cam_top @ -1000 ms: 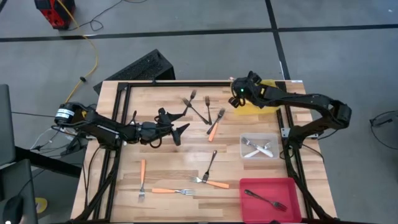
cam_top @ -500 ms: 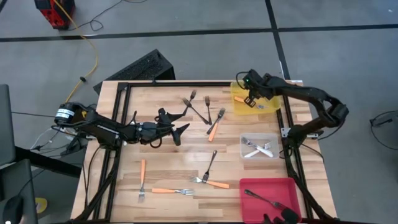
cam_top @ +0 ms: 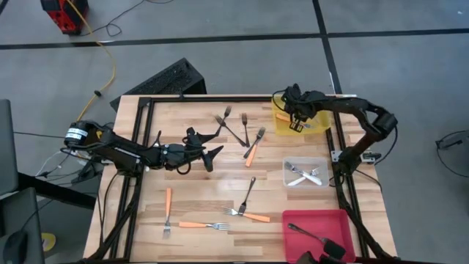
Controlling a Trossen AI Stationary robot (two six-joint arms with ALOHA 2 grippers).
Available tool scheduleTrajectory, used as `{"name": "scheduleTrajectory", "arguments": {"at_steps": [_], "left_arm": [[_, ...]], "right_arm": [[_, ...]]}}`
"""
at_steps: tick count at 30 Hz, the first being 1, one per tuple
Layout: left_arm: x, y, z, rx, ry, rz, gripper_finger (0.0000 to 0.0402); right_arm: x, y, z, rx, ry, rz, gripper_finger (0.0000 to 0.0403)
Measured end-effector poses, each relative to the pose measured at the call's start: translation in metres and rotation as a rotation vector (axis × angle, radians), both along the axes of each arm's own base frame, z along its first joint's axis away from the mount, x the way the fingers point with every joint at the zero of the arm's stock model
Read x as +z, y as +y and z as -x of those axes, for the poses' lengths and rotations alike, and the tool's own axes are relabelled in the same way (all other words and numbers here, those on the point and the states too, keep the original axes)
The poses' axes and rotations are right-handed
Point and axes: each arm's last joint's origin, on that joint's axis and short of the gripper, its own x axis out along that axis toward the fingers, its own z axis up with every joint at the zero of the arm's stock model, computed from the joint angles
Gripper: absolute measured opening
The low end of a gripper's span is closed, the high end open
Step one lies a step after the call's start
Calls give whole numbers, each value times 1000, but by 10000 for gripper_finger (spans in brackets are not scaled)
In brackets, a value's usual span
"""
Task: Sort silverware by color (type)
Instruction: Put the orange fork into the yellow bin, then put the white fork into the transparent bin
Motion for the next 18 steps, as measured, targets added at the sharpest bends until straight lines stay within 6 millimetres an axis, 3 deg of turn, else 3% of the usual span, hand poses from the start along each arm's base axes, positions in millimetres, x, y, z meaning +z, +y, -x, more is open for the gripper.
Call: {"name": "scheduleTrajectory", "arguments": {"at_steps": [5,12,18], "left_arm": [[0,0,0,0,1,0,256],[-1,0,0,0,8,0,256],[-1,0,0,2,9,9,256]], "right_arm": [[-9,-2,-2,32,29,-38,53],[-8,-5,-5,46,2,-34,137],[6,-11,-13,59,-48,-33,170]]}}
